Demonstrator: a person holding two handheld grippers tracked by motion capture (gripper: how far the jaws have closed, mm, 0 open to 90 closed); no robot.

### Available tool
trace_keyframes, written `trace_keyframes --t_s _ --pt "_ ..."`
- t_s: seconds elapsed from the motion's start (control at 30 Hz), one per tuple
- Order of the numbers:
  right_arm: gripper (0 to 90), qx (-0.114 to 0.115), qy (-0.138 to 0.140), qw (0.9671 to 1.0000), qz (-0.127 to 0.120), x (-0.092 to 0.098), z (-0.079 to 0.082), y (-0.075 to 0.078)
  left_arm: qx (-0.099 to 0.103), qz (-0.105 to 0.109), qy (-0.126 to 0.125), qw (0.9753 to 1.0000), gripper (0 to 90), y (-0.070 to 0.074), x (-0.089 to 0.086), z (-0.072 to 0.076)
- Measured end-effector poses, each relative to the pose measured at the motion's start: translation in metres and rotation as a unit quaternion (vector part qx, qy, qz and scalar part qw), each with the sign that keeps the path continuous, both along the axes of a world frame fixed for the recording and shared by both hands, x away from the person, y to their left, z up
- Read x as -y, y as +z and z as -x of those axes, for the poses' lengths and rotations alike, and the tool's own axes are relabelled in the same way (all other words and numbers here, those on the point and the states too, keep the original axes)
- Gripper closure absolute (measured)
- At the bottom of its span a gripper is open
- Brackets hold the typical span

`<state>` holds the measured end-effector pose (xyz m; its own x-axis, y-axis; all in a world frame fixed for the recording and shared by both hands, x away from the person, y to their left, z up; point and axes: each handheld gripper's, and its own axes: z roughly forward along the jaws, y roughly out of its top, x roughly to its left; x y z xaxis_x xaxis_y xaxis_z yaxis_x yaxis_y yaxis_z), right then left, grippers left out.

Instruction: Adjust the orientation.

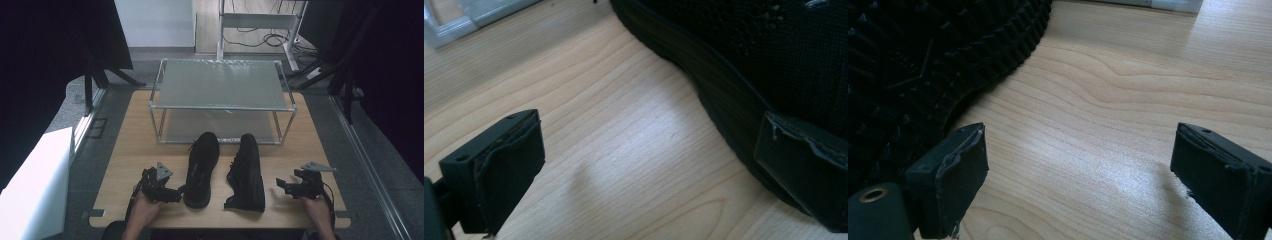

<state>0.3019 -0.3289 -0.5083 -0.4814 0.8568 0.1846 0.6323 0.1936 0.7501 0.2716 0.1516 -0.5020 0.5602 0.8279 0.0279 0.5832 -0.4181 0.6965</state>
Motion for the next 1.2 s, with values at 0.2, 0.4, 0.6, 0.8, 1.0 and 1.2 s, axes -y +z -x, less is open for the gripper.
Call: trace_keyframes --t_s 0.2,0.4,0.6,0.8,1.0,1.2 --pt "8.6 0.000 0.002 1.0000 0.002 -0.001 0.000 0.000 -0.001 0.000 -0.002 1.0000 0.0 0.000 0.002 0.000" --pt "8.6 -0.001 0.003 1.0000 0.002 -0.001 0.000 -0.001 0.000 0.005 -0.016 0.9999 0.0 -0.001 0.015 -0.001" --pt "8.7 0.001 0.003 1.0000 0.003 -0.001 0.000 0.000 0.000 -0.017 -0.013 0.9998 0.0 -0.002 0.014 -0.003" --pt "8.7 0.005 0.002 1.0000 0.005 0.000 -0.001 0.001 0.009 -0.016 0.011 0.9998 0.0 0.001 0.001 -0.004" --pt "7.6 0.008 0.004 0.9999 0.013 -0.002 0.000 0.003 0.016 -0.025 0.032 0.9990 0.0 0.001 -0.009 -0.006" --pt "4.1 0.011 0.006 0.9999 0.012 -0.005 0.000 0.007 0.014 -0.024 0.045 0.9986 0.0 0.000 -0.018 -0.008"
